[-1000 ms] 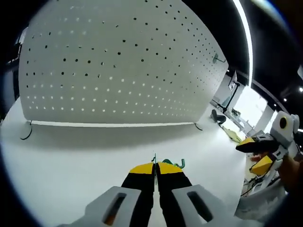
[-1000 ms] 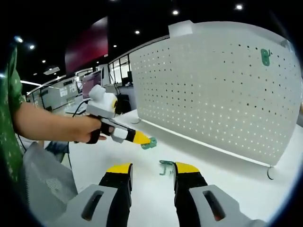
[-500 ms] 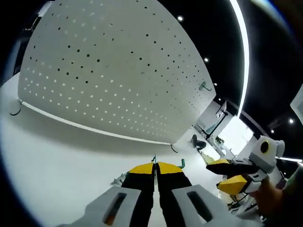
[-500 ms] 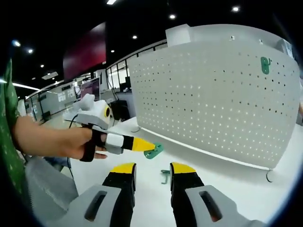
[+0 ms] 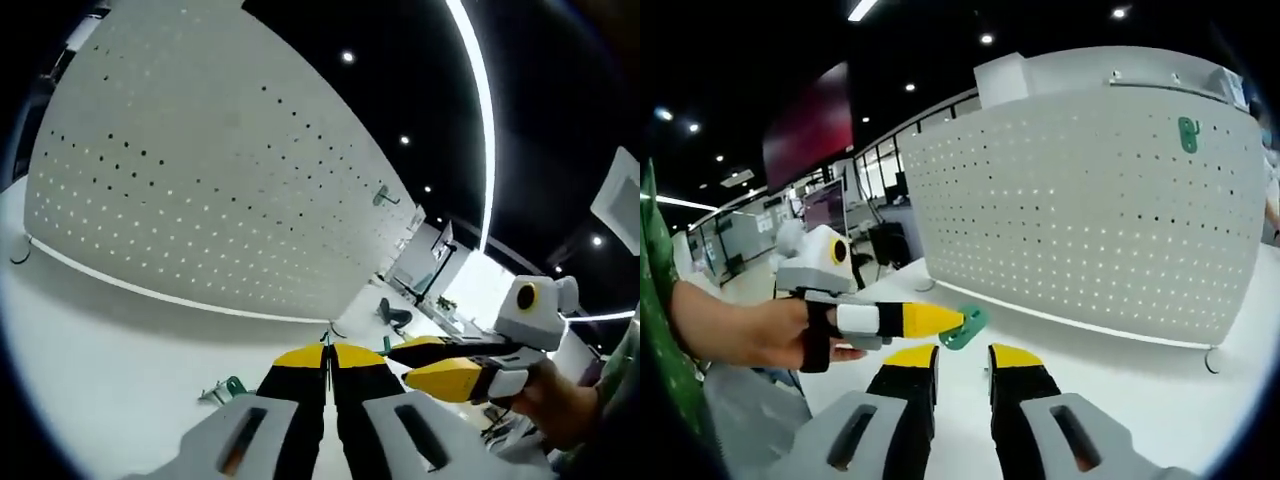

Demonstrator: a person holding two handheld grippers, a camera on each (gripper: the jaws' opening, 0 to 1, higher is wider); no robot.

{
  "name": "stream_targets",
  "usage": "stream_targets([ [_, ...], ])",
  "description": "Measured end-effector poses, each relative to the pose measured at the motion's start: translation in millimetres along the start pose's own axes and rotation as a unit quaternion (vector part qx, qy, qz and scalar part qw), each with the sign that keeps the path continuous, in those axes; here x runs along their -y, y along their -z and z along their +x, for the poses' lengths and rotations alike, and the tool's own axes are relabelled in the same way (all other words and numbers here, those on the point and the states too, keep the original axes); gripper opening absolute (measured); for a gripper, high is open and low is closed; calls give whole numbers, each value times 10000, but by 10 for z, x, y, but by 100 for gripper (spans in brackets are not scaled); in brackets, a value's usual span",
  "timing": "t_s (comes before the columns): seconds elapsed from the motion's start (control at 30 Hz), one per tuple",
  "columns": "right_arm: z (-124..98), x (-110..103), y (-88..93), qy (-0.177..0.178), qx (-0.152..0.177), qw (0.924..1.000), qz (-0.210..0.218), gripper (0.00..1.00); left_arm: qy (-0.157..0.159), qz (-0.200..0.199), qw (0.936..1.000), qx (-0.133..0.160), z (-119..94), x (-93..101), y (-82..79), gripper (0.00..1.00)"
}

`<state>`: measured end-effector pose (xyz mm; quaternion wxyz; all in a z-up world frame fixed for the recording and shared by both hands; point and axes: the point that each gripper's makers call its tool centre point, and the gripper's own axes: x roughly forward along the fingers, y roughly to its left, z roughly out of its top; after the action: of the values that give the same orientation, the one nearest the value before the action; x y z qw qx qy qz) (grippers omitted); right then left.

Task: Insert the hook assembly into the mounting plate slot until the hook locks in place.

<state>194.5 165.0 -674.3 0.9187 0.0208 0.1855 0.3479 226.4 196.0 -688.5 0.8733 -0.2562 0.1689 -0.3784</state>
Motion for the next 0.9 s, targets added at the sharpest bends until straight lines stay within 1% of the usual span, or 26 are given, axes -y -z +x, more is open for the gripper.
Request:
stream_targets([
  [0.33,-25,-3,-69,13,130,9992,375,11,116,314,9994,119,-27,132,7,2],
  [0.47,-27,-13,-67,17,121,9985,531,7,138,340,9992,170,-30,165,5,2],
  [0.73,-20,-13,-55,39,122,9979,629,5,172,439,9986,225,-27,204,-7,2],
  [0.83,-12,-14,-56,42,139,9976,677,5,185,550,9981,198,-26,228,13,2],
  [0.9,-7,-13,-54,36,132,9974,709,4,171,554,9980,238,-31,224,1,2],
])
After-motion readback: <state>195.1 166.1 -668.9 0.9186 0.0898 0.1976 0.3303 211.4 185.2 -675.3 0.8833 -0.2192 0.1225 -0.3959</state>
